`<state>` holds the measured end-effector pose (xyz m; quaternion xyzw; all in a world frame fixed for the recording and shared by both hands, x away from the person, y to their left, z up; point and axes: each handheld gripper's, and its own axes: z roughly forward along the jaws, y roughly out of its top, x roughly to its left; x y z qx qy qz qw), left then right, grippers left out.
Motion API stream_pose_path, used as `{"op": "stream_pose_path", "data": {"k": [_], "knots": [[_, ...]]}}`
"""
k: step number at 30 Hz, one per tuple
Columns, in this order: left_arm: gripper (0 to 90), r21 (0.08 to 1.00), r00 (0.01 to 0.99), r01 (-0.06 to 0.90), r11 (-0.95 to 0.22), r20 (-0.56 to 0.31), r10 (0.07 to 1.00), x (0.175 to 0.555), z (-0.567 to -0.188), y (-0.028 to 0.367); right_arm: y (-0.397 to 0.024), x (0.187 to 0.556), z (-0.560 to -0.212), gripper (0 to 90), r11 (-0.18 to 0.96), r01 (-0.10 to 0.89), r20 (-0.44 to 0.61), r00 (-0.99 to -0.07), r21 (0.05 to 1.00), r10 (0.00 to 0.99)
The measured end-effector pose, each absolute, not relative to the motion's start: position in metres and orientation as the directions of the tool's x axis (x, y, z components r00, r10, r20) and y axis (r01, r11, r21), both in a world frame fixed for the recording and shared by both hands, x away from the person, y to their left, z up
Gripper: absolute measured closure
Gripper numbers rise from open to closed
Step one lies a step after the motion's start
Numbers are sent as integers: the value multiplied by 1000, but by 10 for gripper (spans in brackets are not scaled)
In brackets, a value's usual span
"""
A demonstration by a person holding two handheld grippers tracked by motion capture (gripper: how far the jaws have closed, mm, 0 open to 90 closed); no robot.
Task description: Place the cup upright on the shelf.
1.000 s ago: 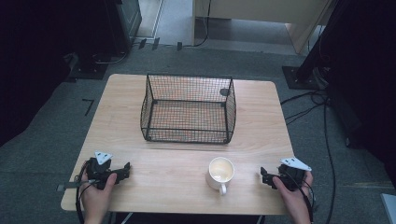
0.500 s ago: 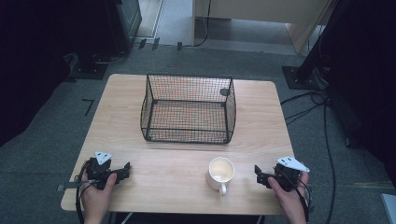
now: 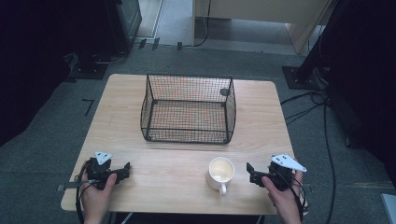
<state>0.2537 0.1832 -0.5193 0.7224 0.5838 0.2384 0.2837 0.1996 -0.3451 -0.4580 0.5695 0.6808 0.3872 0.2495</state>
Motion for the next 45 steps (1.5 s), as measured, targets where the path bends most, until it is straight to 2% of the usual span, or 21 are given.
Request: {"op": "stream_pose_path", "data": {"k": [24,45], "knots": [[15,688,205,708,-158,13,979,254,-519,183,-293,189,-444,0,92,537,121,-347,839,930],[15,689,205,708,-157,13,979,254,-519,183,-249,187,-459,0,144,539,135,-444,830,886]]}}
